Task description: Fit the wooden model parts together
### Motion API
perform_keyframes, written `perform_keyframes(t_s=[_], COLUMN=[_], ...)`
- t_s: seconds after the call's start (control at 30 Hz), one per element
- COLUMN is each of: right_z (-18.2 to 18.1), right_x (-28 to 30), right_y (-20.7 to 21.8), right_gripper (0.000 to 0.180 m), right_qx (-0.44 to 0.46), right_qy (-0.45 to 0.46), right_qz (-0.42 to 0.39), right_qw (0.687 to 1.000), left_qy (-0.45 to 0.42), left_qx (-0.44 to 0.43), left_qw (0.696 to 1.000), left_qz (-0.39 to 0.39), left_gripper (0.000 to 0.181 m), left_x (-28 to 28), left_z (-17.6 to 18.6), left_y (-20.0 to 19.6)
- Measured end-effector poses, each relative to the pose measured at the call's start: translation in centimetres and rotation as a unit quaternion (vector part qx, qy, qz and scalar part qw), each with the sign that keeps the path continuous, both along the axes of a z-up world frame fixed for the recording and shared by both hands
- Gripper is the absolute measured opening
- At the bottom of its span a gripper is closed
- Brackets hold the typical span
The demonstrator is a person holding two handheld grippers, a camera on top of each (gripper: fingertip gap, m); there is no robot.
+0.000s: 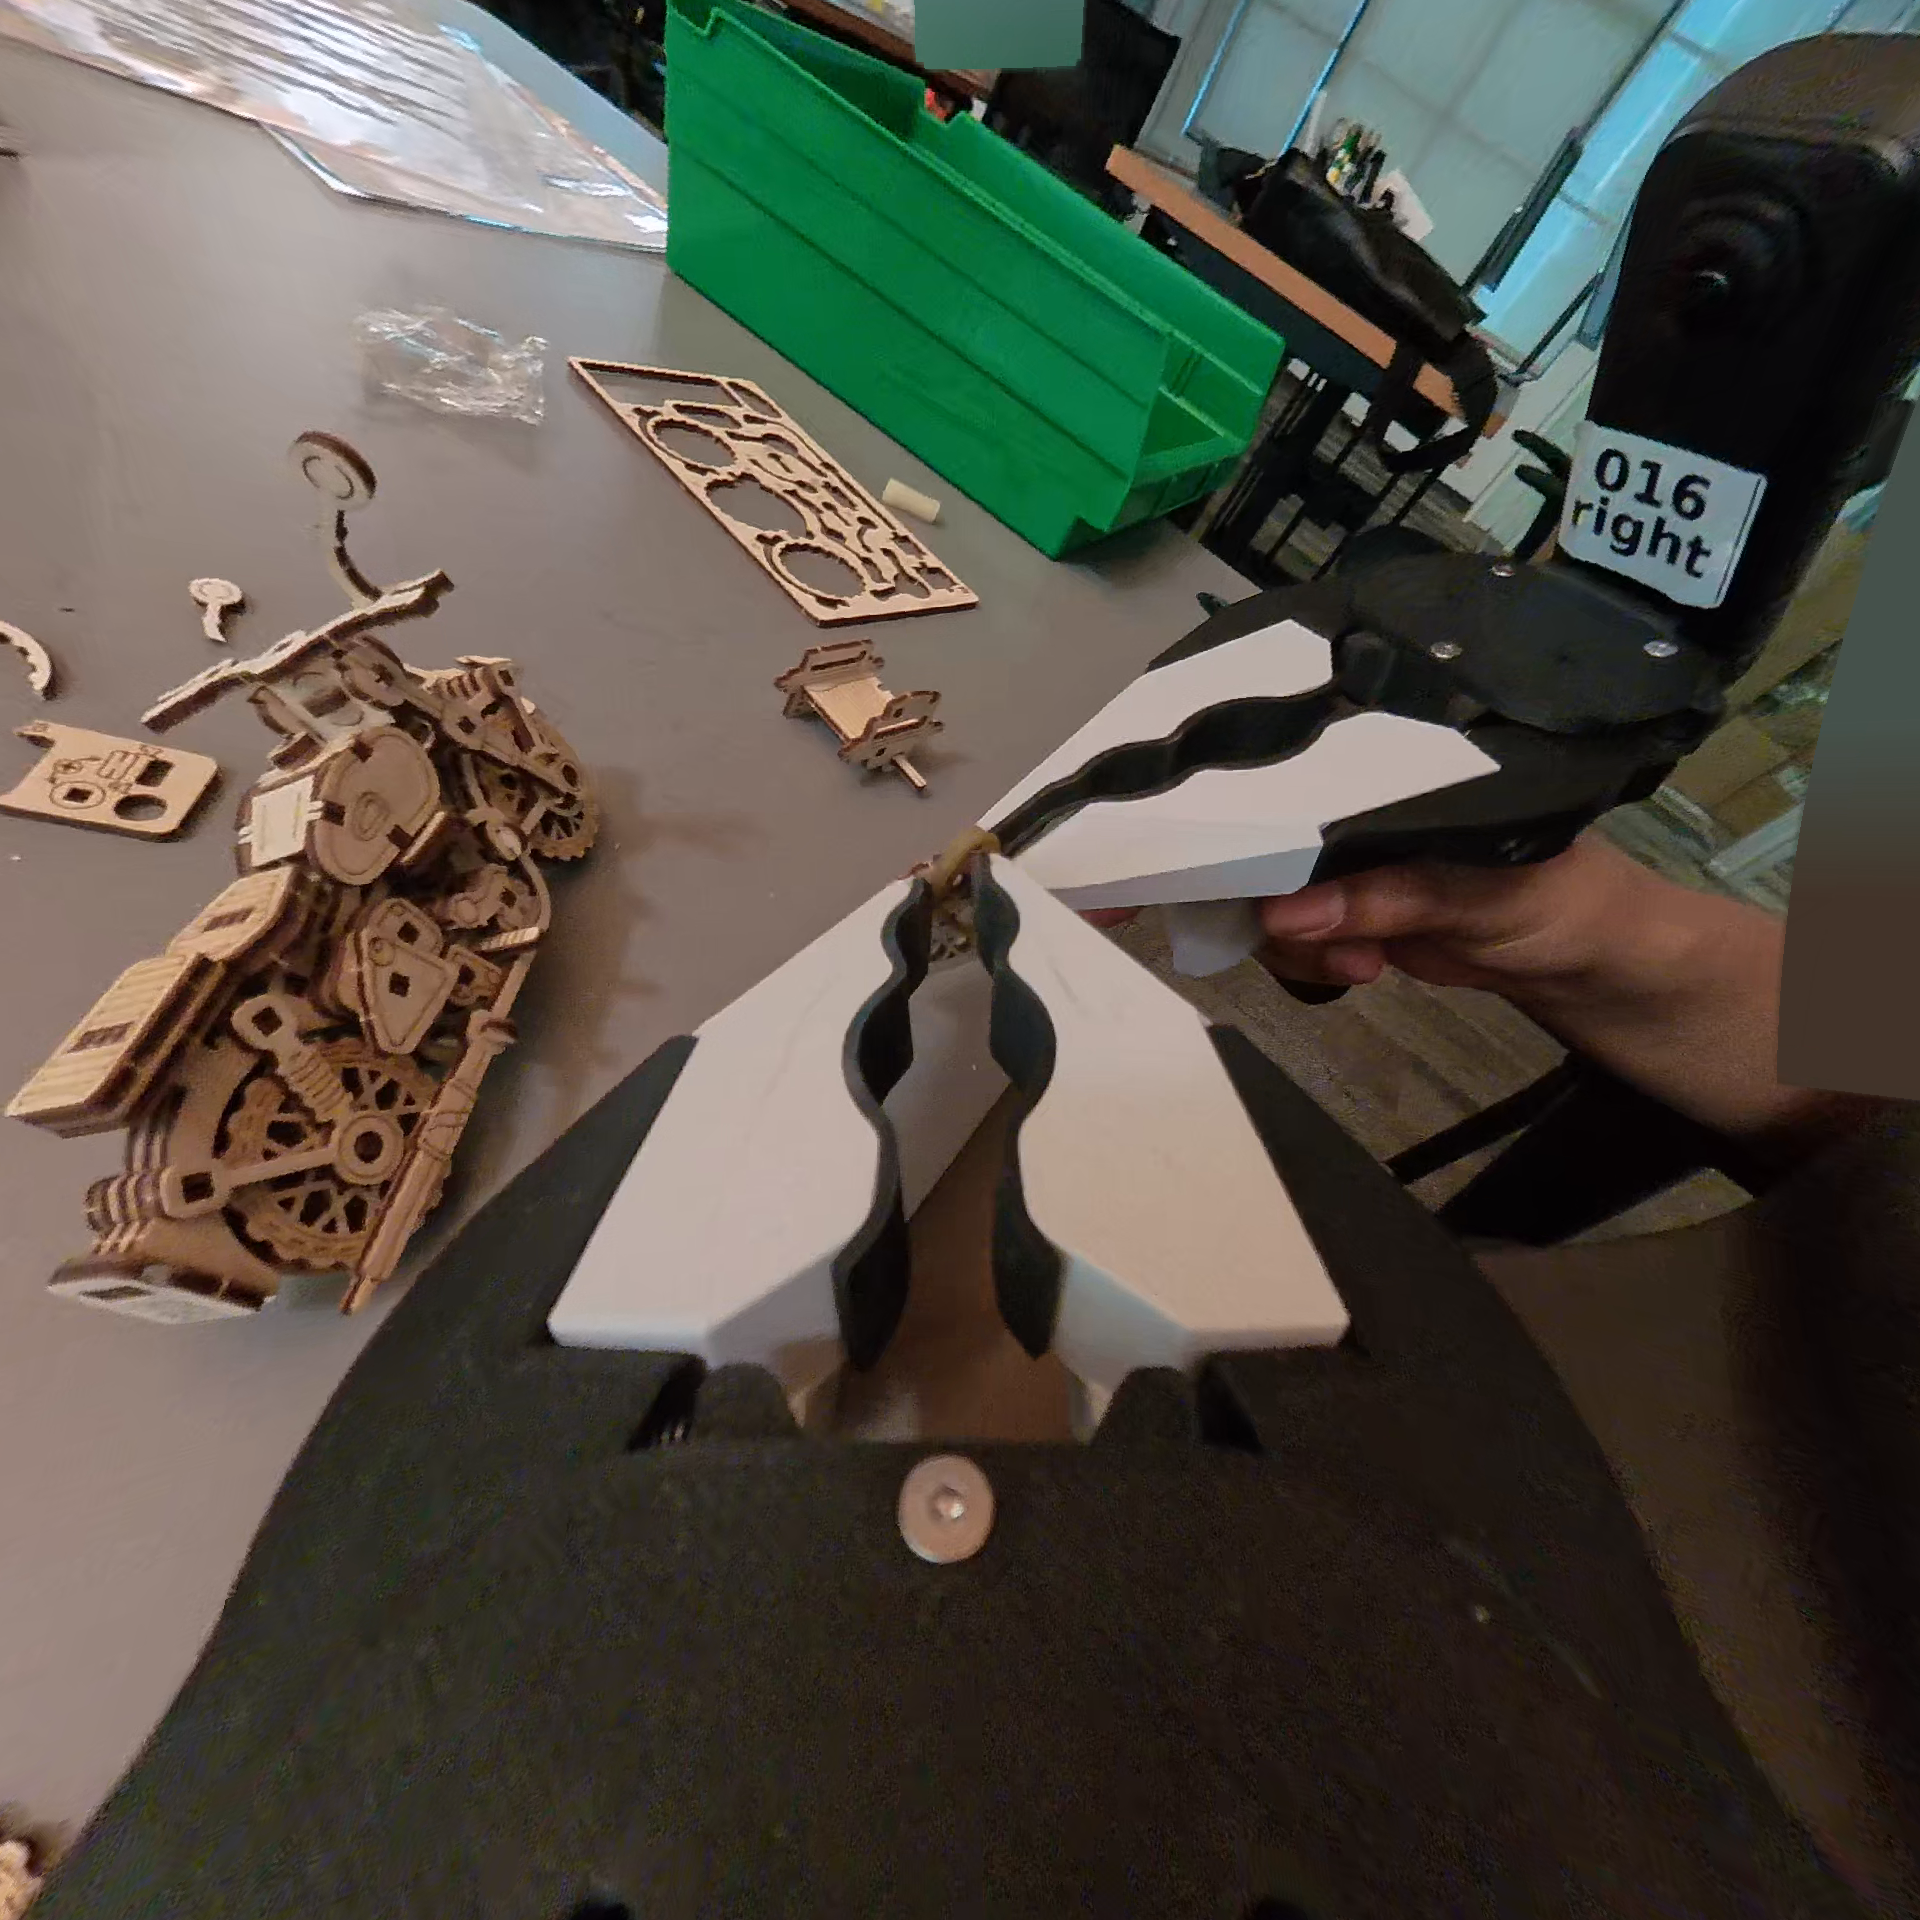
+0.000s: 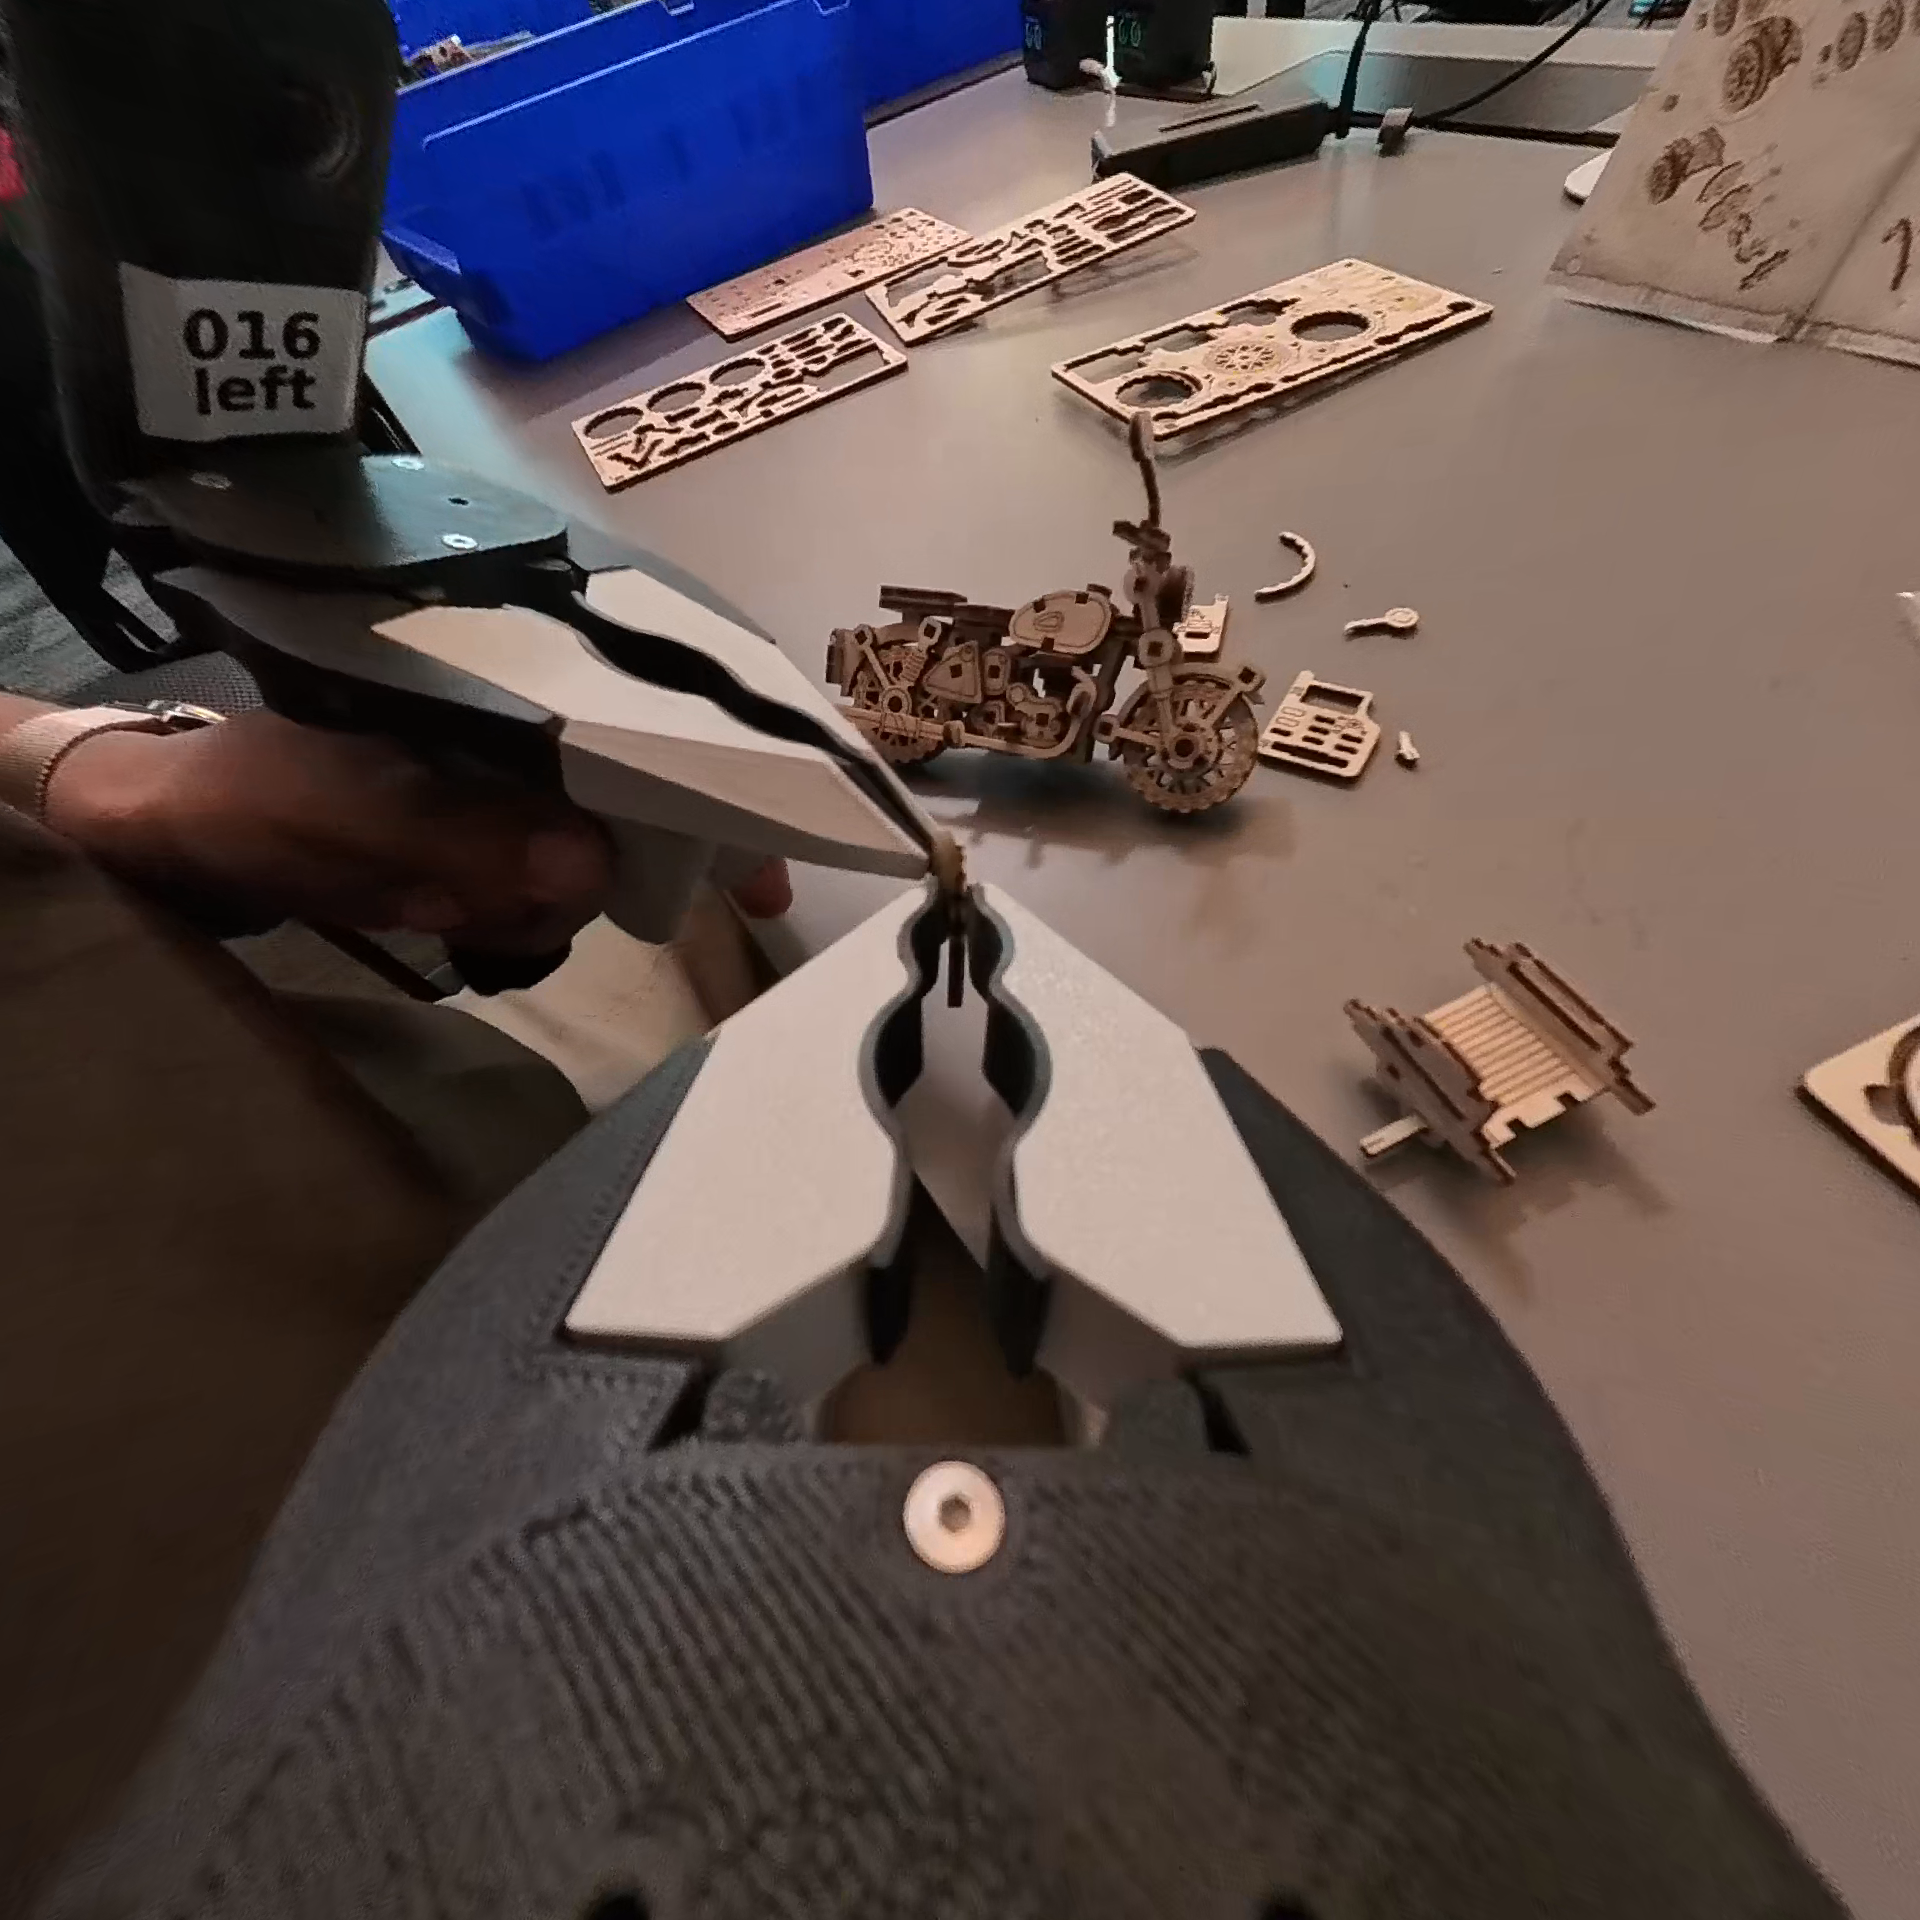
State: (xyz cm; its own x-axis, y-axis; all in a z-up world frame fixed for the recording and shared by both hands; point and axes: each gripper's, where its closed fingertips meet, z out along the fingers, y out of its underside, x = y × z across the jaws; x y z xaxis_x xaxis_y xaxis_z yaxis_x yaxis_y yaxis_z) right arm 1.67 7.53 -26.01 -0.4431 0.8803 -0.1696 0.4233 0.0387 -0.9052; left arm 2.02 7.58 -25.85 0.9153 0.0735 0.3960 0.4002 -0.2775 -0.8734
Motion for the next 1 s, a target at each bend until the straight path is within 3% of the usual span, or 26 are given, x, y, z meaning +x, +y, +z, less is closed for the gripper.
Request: perform_keyframes(t_s=[0.17, 0.33, 0.57, 1.0], right_z=[0.0, 0.1, 1.2, 4.8], right_x=[0.0, 0.2, 0.5, -0.6], right_y=[0.0, -0.3, -0.4, 2.4], right_gripper=[0.004, 0.004, 0.004, 0.003], right_qx=[0.005, 0.0, -0.017, -0.179], right_qy=[-0.001, -0.006, -0.006, 0.049], right_qz=[-0.001, 0.008, 0.032, -0.055], right_qw=[1.0, 1.0, 0.999, 0.981], left_qy=[0.055, 0.126, 0.063, 0.038], left_qx=[-0.015, -0.029, -0.048, -0.047], left_qw=[0.998, 0.991, 0.997, 0.995], left_qz=[0.008, 0.019, -0.007, -0.078], left_gripper=[0.01, 0.0, 0.001, 0.001], left_x=[-0.2, -0.6, -1.2, 2.3], left_z=[-0.2, 0.0, -0.5, -0.8], left_y=[-0.1, -0.2, -0.6, -0.2])
